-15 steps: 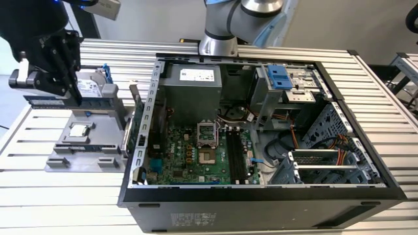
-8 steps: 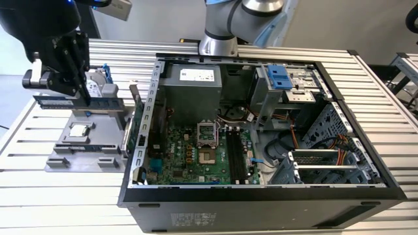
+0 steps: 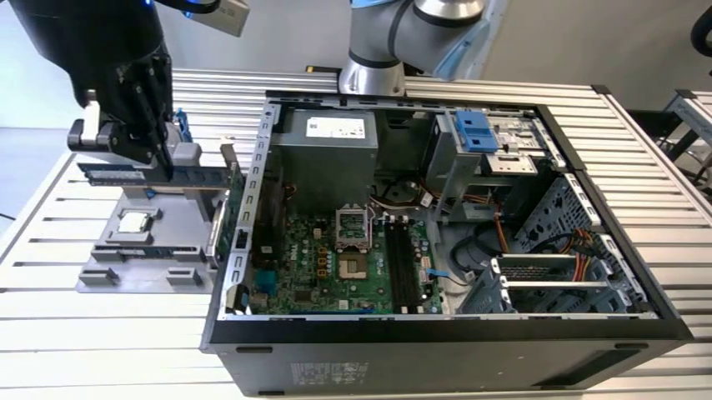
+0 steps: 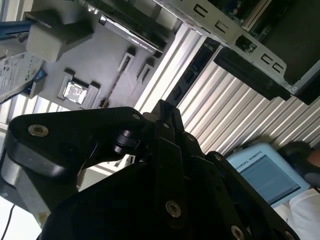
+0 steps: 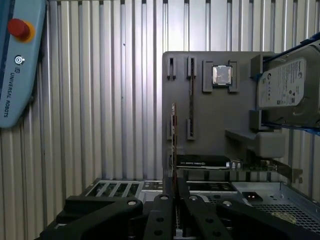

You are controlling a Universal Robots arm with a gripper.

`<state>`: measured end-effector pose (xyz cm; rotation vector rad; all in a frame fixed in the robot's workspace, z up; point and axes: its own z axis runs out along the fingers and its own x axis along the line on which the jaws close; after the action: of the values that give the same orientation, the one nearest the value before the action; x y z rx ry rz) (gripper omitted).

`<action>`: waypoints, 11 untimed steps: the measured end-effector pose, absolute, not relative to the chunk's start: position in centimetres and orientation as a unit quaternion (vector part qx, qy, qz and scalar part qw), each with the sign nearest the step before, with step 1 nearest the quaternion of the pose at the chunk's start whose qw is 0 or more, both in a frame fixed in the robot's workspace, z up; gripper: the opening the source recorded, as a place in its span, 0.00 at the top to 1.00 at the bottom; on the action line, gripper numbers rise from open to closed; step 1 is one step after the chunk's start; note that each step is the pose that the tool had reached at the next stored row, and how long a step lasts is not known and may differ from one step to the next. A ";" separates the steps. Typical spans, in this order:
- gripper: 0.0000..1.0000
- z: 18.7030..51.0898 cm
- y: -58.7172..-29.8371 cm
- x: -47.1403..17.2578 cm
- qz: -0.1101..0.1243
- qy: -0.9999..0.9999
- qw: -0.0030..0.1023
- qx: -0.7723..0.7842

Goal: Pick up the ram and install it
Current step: 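Pick up the ram and move it above insertion slot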

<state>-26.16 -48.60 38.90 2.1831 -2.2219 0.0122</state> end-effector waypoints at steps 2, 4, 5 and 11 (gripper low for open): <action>1.00 38.9 -48.6 -25.7 0.004 -0.713 0.013 0.701; 1.00 38.9 -48.6 -25.3 0.004 -0.713 0.013 0.701; 1.00 38.9 -48.6 -25.1 0.004 -0.713 0.013 0.701; 1.00 38.9 -48.6 -23.9 0.004 -0.713 0.014 0.701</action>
<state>-23.86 -48.60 38.90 2.1827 -2.2215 0.0112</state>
